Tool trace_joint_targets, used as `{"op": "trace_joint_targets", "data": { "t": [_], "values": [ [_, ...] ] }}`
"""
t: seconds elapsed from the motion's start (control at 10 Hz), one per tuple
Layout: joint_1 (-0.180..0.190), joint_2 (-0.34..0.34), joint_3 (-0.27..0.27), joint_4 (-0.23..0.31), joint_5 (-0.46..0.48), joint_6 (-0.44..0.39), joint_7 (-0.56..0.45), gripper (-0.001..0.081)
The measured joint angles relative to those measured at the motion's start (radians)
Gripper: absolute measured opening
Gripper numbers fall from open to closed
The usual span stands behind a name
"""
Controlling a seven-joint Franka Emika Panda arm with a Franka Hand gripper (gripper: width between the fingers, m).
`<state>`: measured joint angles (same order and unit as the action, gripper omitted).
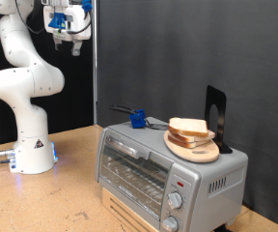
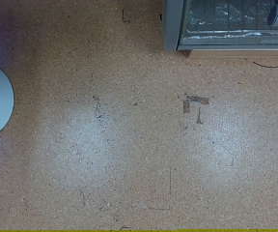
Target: Make a piece of toast with the oven
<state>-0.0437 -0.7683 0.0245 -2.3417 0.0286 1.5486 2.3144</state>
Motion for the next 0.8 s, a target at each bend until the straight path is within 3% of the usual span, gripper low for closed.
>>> {"op": "trace_joint_targets", "data": {
  "t": [0.3,0.6,0.7,0.8],
  "values": [
    [0.038,-0.015,-0.006,0.001,-0.018,0.007,-0.295,0.0682],
    [0.085,-0.035,-0.059,-0.021,-0.051,0.119,-0.612,0.0682],
    [0.08,-0.036,-0.056,-0.021,-0.05,0.117,-0.581,0.0682],
    [0.094,-0.037,-0.067,-0.022,-0.03,0.113,-0.668,0.0682]
  ]
}}
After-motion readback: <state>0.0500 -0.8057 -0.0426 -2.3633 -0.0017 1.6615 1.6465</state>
